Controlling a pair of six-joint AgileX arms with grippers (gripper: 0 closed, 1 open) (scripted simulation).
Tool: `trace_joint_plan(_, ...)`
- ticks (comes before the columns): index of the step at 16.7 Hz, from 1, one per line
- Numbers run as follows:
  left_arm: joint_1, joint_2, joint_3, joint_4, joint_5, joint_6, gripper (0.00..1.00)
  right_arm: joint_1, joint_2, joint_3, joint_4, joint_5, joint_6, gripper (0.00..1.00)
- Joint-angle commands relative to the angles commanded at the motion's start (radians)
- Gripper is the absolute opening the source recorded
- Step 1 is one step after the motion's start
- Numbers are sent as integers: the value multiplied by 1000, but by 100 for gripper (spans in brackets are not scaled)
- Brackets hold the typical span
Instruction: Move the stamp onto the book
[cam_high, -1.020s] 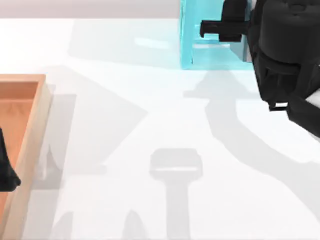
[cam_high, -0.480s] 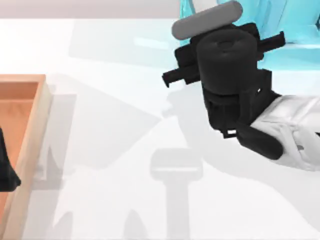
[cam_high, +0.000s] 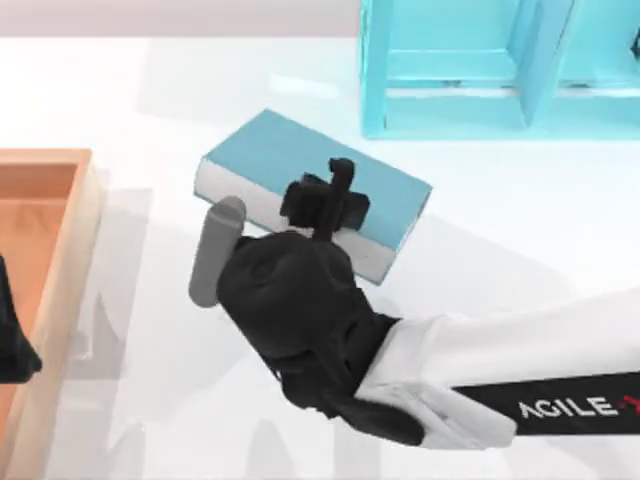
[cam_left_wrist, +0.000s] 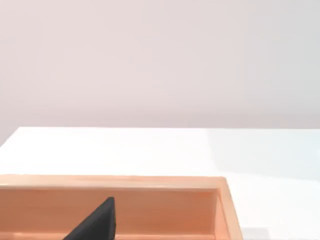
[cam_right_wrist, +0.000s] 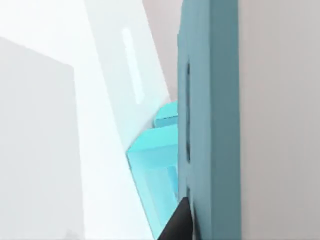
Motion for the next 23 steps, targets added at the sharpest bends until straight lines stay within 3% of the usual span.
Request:
trace_joint_plan(3,0,0,0,0,0,0,100,65,54,8,9,28,-156,0)
trace_joint_plan(6,0,0,0,0,0,0,100,92,73,10,13,39,-216,0)
trace_joint_plan(18,0,0,0,0,0,0,100,100,71,1,6,47,-202,0)
trace_joint_plan(23,0,0,0,0,0,0,100,100,133,-20,91,48,-201,0)
